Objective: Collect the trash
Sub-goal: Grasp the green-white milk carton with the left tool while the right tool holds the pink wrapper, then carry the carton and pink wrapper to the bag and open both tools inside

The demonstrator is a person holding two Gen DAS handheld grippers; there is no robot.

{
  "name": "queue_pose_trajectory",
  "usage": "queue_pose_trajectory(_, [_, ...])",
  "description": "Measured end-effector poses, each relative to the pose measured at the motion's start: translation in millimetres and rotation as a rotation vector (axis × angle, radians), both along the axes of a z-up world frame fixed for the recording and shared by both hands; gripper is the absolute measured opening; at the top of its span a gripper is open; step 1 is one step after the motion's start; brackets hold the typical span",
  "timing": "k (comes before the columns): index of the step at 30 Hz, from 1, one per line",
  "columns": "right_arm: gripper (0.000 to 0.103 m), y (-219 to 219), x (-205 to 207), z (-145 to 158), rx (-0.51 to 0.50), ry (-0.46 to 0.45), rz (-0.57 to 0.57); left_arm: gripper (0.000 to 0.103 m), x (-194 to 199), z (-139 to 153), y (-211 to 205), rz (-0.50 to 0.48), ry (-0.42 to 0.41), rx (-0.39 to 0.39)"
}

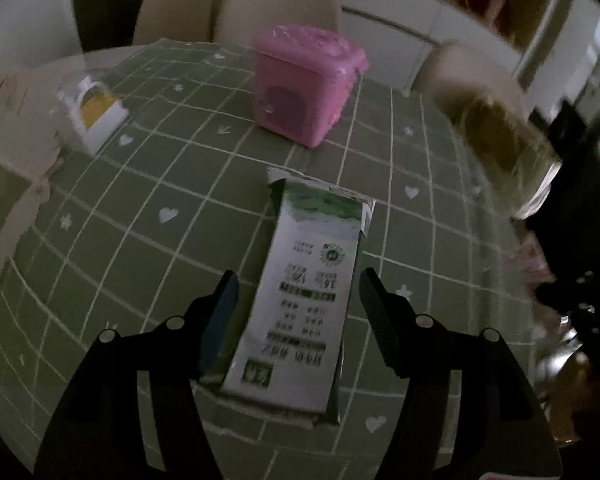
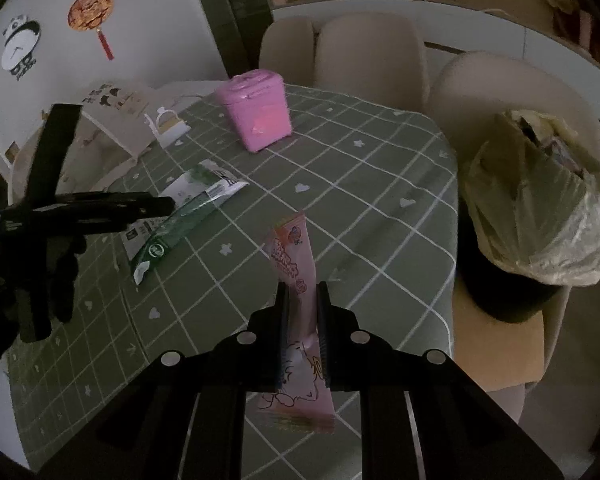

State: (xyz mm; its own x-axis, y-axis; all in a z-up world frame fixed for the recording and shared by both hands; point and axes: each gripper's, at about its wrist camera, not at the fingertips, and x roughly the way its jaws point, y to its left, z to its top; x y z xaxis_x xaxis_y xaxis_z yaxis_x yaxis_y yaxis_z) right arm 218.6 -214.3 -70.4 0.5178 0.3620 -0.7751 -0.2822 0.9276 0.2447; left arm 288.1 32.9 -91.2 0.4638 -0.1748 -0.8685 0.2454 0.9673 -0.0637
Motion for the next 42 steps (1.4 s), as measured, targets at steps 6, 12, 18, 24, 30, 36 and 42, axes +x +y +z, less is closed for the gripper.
queue_pose_trajectory(6, [0.014, -5, -4, -7, 0.010, 0.017, 0.000, 0.056, 4, -11, -16, -0.004, 0.014, 0.094])
queue_pose_trajectory(12, [0.014, -7, -10, -1, 0.017, -0.011, 0.007, 0.049, -10, 4, -18, 0.025, -0.003, 0.047])
queue_pose_trajectory(18, [0.014, -12, -17, 16, 0.055, -0.055, 0.004, 0.048, -40, 39, -23, 0.046, -0.064, -0.018])
queue_pose_trajectory(24, [0.014, -20, -32, 51, 0.053, -0.154, 0.025, 0.048, -92, 101, -30, 0.104, -0.221, -0.131])
queue_pose_trajectory(30, [0.014, -38, -46, 93, 0.042, -0.260, 0.038, 0.048, -118, 149, -40, 0.147, -0.344, -0.228])
queue_pose_trajectory(36, [0.014, -72, -50, 115, 0.033, -0.312, 0.028, 0.049, -121, 172, -69, 0.149, -0.384, -0.292])
queue_pose_trajectory(42, [0.014, -131, -48, 126, 0.013, -0.350, -0.037, 0.049, -95, 181, -124, 0.110, -0.399, -0.339])
